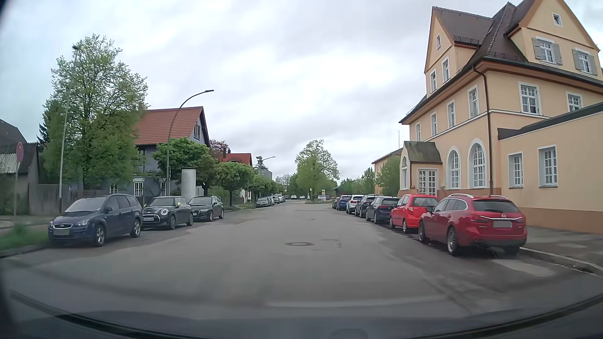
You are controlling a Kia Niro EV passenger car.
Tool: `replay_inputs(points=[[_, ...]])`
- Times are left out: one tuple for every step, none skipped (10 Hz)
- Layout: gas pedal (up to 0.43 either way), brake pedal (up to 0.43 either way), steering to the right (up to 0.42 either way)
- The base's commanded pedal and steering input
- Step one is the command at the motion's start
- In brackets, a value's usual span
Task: Follow the waypoints while adhering to traffic rules and regulations
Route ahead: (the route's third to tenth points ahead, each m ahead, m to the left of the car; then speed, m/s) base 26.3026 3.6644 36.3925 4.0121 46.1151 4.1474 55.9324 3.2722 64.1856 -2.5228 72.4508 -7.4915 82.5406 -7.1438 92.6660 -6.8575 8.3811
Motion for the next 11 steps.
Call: replay_inputs(points=[[0.130,0.000,-0.008],[0.118,0.000,-0.007],[0.118,0.000,-0.007],[0.118,0.000,-0.006],[0.110,0.000,-0.006],[0.110,0.000,-0.005],[0.110,0.000,-0.005],[0.110,0.000,-0.005],[0.110,0.000,-0.005],[0.110,0.000,-0.005],[0.110,0.000,-0.005]])
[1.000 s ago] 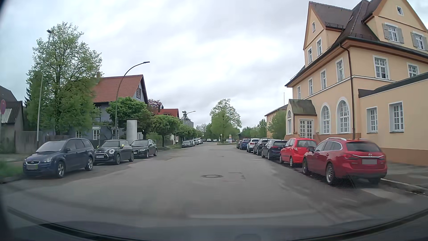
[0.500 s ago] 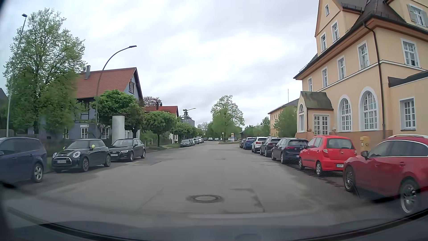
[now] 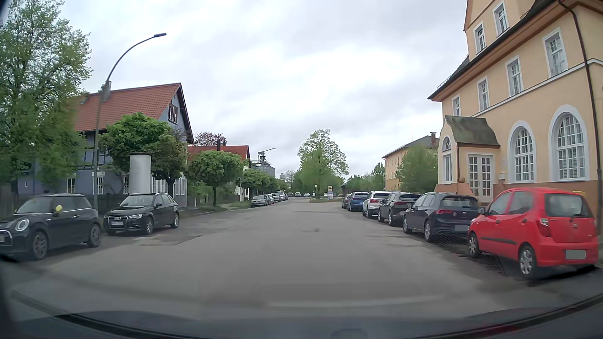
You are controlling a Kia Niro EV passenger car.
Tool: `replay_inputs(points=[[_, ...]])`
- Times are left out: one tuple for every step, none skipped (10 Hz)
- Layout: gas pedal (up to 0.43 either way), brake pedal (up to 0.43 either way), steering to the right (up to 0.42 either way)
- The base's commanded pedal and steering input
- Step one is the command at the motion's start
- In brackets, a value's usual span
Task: Follow the waypoints while adhering to traffic rules and regulations
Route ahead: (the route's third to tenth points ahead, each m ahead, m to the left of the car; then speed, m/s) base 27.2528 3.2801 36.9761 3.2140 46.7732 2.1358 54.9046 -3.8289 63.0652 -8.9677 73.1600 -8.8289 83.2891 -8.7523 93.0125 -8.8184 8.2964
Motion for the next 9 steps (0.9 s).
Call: replay_inputs(points=[[0.110,0.000,-0.005],[0.110,0.000,-0.004],[0.110,0.000,-0.004],[0.110,0.000,-0.004],[0.110,0.000,-0.004],[0.110,0.000,-0.003],[0.110,0.000,-0.003],[0.110,0.000,-0.002],[0.110,0.000,-0.002]])
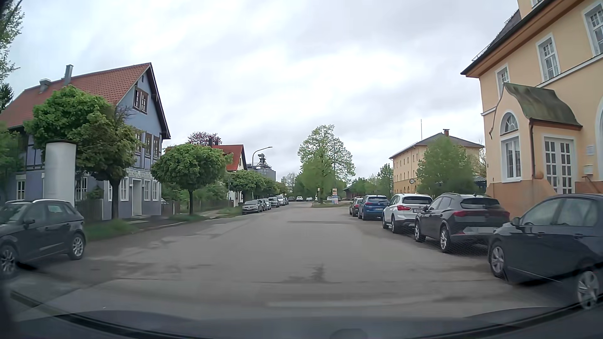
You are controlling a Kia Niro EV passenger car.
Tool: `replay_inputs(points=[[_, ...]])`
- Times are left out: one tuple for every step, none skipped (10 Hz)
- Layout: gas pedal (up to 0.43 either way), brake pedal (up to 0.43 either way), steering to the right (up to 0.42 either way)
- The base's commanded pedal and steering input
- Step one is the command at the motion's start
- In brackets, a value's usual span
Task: Follow the waypoints while adhering to traffic rules and regulations
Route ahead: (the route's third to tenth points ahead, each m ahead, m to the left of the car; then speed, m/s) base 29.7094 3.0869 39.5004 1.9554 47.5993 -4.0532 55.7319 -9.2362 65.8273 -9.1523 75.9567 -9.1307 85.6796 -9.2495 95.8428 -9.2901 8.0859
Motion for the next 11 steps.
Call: replay_inputs(points=[[0.110,0.000,-0.002],[0.110,0.000,-0.002],[0.110,0.000,-0.002],[0.110,0.000,-0.002],[0.110,0.000,-0.002],[0.110,0.000,-0.002],[0.110,0.000,-0.002],[0.110,0.000,-0.002],[0.087,0.000,-0.002],[0.079,0.000,-0.002],[0.079,0.000,-0.002]])
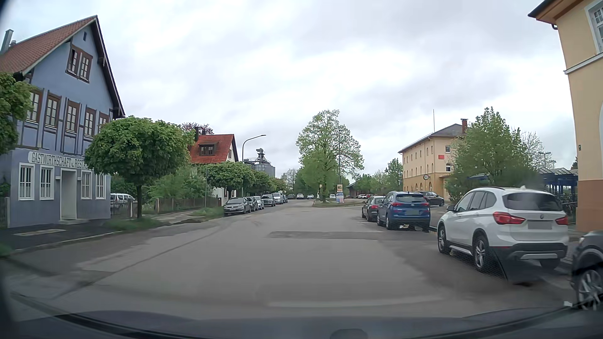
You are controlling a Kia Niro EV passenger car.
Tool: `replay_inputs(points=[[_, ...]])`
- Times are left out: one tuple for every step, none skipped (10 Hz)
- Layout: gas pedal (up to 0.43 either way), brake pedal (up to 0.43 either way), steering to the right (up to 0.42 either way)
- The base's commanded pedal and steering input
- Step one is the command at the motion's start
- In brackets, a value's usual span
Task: Follow the waypoints while adhering to traffic rules and regulations
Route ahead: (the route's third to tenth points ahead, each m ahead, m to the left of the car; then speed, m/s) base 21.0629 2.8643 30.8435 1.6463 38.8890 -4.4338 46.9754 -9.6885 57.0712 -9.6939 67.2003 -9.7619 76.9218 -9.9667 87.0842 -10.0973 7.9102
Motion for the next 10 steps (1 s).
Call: replay_inputs(points=[[0.079,0.000,-0.002],[0.079,0.000,-0.002],[0.079,0.000,-0.002],[0.079,0.000,-0.002],[0.079,0.000,-0.002],[0.079,0.000,-0.002],[0.079,0.000,-0.002],[0.079,0.000,-0.002],[0.079,0.000,-0.002],[0.079,0.000,-0.002]])
